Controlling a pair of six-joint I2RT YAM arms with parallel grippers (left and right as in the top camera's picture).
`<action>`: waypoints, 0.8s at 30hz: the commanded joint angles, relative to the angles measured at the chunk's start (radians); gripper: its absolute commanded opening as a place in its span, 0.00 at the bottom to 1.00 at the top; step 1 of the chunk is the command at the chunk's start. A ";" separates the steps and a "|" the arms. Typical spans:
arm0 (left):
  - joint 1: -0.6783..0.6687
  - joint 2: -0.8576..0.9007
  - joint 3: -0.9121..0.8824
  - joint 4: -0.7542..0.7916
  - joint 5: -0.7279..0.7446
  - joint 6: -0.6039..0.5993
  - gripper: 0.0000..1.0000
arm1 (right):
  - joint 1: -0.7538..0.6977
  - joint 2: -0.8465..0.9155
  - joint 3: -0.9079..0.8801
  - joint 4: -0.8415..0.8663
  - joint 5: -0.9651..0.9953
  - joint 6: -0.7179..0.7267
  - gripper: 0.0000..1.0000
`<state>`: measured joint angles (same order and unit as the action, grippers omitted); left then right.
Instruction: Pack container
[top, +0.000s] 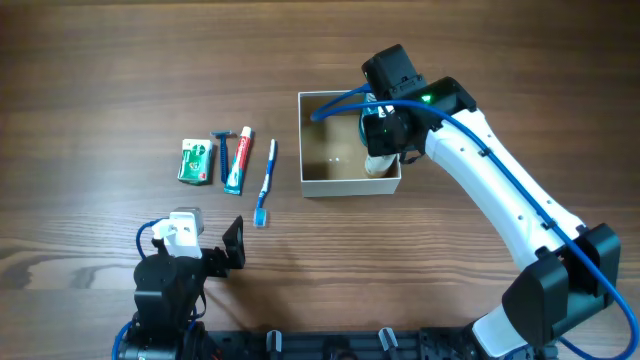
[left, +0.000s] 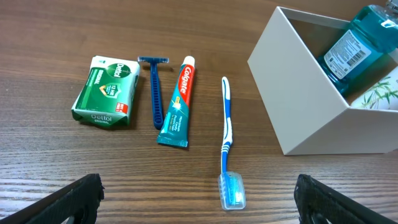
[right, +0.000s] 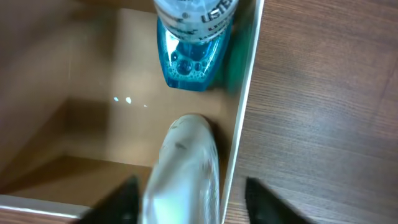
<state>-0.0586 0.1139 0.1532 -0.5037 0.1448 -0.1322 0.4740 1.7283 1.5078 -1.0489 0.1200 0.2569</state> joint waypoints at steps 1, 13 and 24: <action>0.006 -0.006 -0.011 0.000 0.023 0.019 1.00 | -0.001 -0.067 0.018 0.005 0.003 -0.029 0.62; 0.006 -0.006 -0.011 0.000 0.023 0.019 1.00 | -0.418 -0.577 0.036 -0.050 -0.064 0.085 0.86; 0.006 -0.006 -0.009 0.092 0.237 -0.068 1.00 | -0.581 -0.346 0.036 -0.080 -0.185 0.085 1.00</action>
<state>-0.0586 0.1139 0.1509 -0.4572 0.2134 -0.1341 -0.1020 1.3529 1.5406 -1.1233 -0.0380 0.3294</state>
